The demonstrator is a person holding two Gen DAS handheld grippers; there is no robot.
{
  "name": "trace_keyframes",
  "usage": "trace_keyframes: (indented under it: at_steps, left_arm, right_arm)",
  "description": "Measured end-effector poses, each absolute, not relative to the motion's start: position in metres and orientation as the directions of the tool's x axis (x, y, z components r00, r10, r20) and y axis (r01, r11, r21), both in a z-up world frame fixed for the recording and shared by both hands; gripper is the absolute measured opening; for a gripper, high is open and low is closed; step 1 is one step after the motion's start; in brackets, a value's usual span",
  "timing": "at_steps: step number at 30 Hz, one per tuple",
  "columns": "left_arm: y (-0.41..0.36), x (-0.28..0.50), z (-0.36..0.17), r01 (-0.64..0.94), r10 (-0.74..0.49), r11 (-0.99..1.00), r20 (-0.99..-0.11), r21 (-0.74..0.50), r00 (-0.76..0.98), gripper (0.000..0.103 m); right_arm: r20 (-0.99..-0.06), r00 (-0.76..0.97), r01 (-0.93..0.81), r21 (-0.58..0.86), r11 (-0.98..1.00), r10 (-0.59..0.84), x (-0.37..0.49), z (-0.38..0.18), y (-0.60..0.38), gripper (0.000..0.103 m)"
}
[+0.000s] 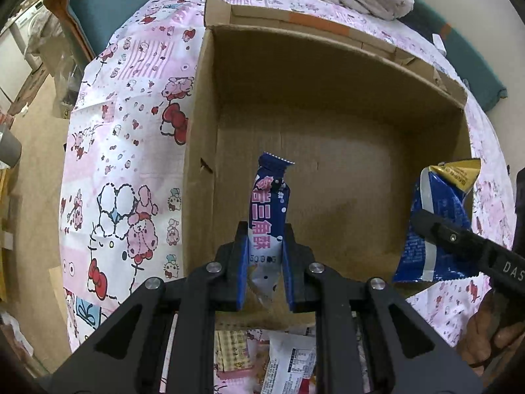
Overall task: Organize snacks
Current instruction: 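Carry the chip bag into the box and release it while the left gripper drops a white bar in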
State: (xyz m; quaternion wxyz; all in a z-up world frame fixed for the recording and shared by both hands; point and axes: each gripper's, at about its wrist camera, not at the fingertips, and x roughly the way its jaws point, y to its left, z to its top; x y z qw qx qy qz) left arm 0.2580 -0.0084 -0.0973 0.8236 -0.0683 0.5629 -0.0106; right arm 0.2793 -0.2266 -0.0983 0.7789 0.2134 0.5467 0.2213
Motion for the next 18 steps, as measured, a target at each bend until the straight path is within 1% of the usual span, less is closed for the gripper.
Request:
trace_keyframes:
  at_steps: [5, 9, 10, 11, 13, 14, 15, 16, 17, 18]
  left_arm:
    - [-0.015, 0.258, -0.093, -0.032, -0.083, 0.994, -0.919, -0.103, 0.385, 0.016]
    - [-0.017, 0.259, -0.091, -0.027, -0.11, 0.991, -0.914, -0.13, 0.39, 0.016]
    - [-0.017, 0.259, -0.092, -0.024, -0.122, 0.989, -0.914, -0.143, 0.388, 0.017]
    - [-0.018, 0.26, -0.093, -0.02, -0.131, 0.988, -0.914, -0.15, 0.384, 0.018]
    - [-0.019, 0.261, -0.096, -0.016, -0.136, 0.988, -0.918, -0.153, 0.373, 0.018]
    - [-0.019, 0.261, -0.097, -0.017, -0.142, 0.987, -0.918, -0.16, 0.37, 0.02]
    - [-0.019, 0.26, -0.097, -0.016, -0.149, 0.986, -0.918, -0.166, 0.367, 0.024]
    - [-0.02, 0.26, -0.097, -0.016, -0.152, 0.985, -0.918, -0.17, 0.365, 0.04]
    - [-0.02, 0.26, -0.096, -0.019, -0.15, 0.986, -0.918, -0.168, 0.367, 0.06]
    - [-0.02, 0.259, -0.094, -0.024, -0.141, 0.987, -0.915, -0.161, 0.378, 0.068]
  right_arm:
    - [-0.763, 0.312, -0.094, 0.568, 0.818, 0.566, 0.282, -0.102, -0.232, 0.03]
    - [-0.754, 0.324, -0.068, 0.585, 0.809, 0.572, 0.282, -0.102, -0.239, 0.032]
    - [-0.752, 0.326, -0.061, 0.588, 0.807, 0.572, 0.282, -0.102, -0.24, 0.038]
    - [-0.752, 0.331, -0.054, 0.588, 0.807, 0.57, 0.282, -0.101, -0.241, 0.051]
    - [-0.744, 0.363, -0.056, 0.584, 0.81, 0.561, 0.28, -0.097, -0.243, 0.07]
    - [-0.737, 0.376, -0.063, 0.585, 0.809, 0.562, 0.279, -0.094, -0.243, 0.072]
    - [-0.729, 0.383, -0.071, 0.589, 0.805, 0.567, 0.279, -0.091, -0.244, 0.072]
    - [-0.726, 0.381, -0.073, 0.593, 0.802, 0.572, 0.279, -0.09, -0.243, 0.072]
    - [-0.723, 0.379, -0.072, 0.6, 0.797, 0.578, 0.279, -0.09, -0.244, 0.072]
    - [-0.72, 0.376, -0.068, 0.605, 0.793, 0.582, 0.28, -0.09, -0.245, 0.072]
